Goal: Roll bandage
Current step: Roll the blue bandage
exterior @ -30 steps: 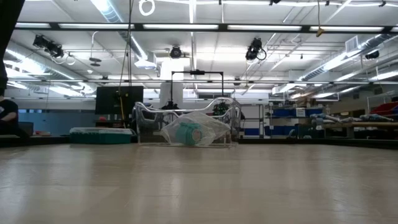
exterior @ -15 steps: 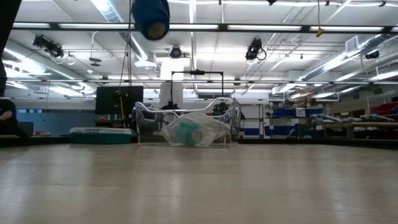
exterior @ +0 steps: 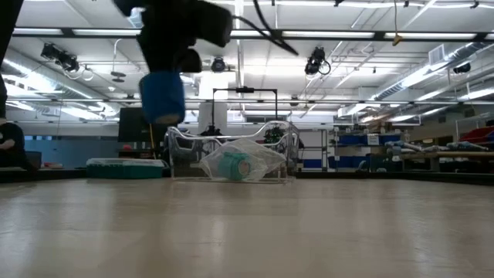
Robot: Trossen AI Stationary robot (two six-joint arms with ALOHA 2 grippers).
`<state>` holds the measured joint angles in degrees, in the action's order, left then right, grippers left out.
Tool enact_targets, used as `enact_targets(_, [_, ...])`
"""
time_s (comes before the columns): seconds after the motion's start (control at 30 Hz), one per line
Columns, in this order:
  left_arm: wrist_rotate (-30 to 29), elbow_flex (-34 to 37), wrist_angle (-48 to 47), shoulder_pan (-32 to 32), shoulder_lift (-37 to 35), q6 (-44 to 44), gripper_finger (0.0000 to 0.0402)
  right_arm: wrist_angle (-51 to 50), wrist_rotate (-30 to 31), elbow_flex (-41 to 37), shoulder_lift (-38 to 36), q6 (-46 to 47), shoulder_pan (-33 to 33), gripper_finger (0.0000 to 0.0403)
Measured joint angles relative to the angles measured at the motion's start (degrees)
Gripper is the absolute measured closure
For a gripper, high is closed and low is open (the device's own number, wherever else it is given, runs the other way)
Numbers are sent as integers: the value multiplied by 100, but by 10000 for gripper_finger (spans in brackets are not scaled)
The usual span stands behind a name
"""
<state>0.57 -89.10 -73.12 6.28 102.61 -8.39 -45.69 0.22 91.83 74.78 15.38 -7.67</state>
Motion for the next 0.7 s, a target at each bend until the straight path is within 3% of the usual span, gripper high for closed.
enact_targets(0.27, [-14,781,478,138,0,39,378,-5,0,0,0,0,-74,253])
enact_targets(0.53, [-578,1083,887,143,0,-206,378,-44,-100,0,0,-4,-155,253])
enact_targets(0.7, [-543,1326,1054,141,0,-432,368,-59,-109,0,0,-7,-156,253])
